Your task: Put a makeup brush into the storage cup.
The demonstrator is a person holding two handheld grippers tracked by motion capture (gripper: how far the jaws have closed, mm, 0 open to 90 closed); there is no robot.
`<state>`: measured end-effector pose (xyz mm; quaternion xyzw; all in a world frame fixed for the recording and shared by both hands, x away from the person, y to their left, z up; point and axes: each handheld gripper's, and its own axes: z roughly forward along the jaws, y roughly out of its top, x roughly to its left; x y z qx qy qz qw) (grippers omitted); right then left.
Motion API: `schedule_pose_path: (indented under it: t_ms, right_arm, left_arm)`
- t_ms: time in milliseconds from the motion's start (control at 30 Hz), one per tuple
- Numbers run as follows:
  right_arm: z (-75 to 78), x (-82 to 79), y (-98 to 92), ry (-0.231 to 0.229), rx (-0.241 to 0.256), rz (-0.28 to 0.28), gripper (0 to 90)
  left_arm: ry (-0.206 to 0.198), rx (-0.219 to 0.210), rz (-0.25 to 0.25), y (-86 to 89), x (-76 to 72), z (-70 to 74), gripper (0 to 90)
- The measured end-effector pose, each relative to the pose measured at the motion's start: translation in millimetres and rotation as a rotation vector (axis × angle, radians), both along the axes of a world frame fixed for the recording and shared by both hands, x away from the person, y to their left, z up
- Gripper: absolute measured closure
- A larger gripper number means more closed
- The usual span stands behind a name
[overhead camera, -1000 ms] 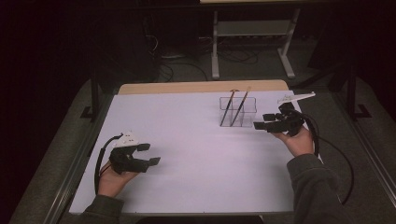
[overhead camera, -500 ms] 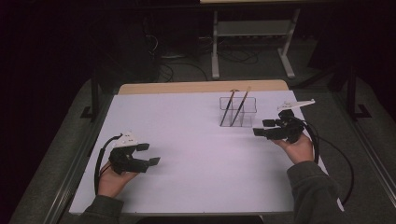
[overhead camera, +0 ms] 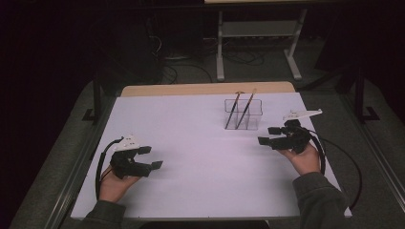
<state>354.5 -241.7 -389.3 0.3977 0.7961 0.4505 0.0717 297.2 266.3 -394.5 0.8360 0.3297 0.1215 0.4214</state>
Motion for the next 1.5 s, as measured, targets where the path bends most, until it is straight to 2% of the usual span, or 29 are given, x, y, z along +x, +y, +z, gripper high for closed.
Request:
schedule_pose_path:
  t_ms: [467,567,767,867,1367,1500]
  right_arm:
    - [-8.4,-17.1,2.5,-0.031,-0.005,-0.01,27.2]
    - [-9.9,-21.4,2.1,-0.033,0.004,-0.012,26.7]
    - [-13.3,-30.4,0.8,-0.051,0.004,-0.017,26.2]
    - [-15.3,-33.8,-0.1,-0.064,0.006,-0.018,26.2]
    - [-24.3,-48.3,-0.8,-0.057,0.013,-0.026,25.2]
    - [-26.0,-51.2,0.0,-0.064,0.017,-0.022,25.1]
  left_arm:
    - [-0.008,-0.019,0.011,2.9,-6.5,1.5,22.8]
    - [-0.013,-0.008,0.012,3.2,-9.4,1.2,21.0]
    - [-0.011,-0.013,0.025,4.7,-15.2,0.1,19.1]
    - [-0.008,-0.027,0.031,5.5,-17.2,-0.2,18.4]
    - [-0.011,-0.029,0.029,5.7,-20.2,-2.0,18.2]
    - [-0.014,-0.045,0.029,5.1,-21.2,-2.3,18.3]
